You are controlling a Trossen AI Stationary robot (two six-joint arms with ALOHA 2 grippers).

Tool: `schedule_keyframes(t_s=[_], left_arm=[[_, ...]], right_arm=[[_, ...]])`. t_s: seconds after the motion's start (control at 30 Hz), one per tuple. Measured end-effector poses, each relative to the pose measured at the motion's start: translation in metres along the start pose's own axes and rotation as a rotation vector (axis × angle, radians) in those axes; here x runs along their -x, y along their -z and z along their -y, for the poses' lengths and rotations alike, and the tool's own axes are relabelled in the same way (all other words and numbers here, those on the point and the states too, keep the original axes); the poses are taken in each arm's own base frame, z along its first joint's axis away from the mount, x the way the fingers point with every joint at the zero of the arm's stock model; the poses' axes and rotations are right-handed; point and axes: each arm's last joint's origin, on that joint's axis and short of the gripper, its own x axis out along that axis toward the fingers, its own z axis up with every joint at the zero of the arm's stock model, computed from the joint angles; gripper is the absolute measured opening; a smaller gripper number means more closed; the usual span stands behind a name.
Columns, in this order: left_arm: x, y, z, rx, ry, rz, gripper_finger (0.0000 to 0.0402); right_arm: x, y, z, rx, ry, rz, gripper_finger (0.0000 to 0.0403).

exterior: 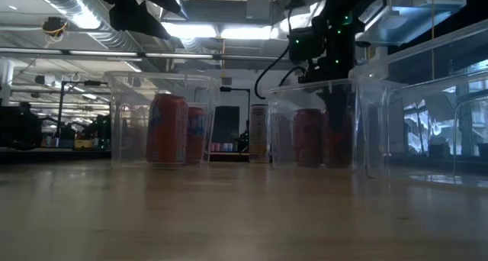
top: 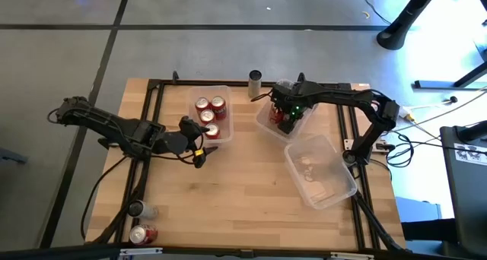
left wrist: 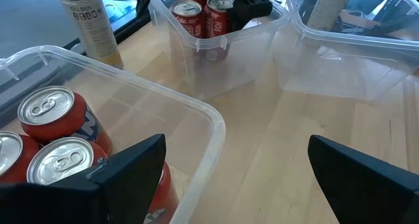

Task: Sort soda cans
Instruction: Put the red-white soda can into the top right transparent bin

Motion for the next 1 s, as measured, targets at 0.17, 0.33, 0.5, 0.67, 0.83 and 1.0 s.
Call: schedule_keyframes(t_s=[0.17, 0.33, 0.5, 0.67, 0.83, 1.0], left_arm=[[0.000, 0.000, 0.000, 0.000, 0.000, 0.000, 0.0363], [0.000, 0.000, 0.000, -0.027, 0.000, 0.001, 0.0363], [0.000, -0.002, 0.001, -0.035, 0.012, 0.021, 0.0363], [-0.003, -0.013, 0.014, -0.082, 0.115, 0.120, 0.0363], [-0.011, -0.021, 0.035, -0.148, 0.227, 0.086, 0.0363], [-0.007, -0.033, 0.069, -0.278, 0.244, -0.058, 0.0363]], right_arm=[[0.028, -0.004, -0.003, 0.016, 0.000, -0.019, 0.0392], [0.077, -0.005, -0.019, 0.070, -0.007, 0.002, 0.0394], [0.125, 0.006, -0.051, 0.145, -0.052, 0.134, 0.0394], [0.150, 0.033, -0.093, 0.222, -0.067, 0.318, 0.0394], [0.142, 0.059, -0.134, 0.266, -0.049, 0.375, 0.0395], [0.115, 0.079, -0.168, 0.285, -0.075, 0.405, 0.0395]])
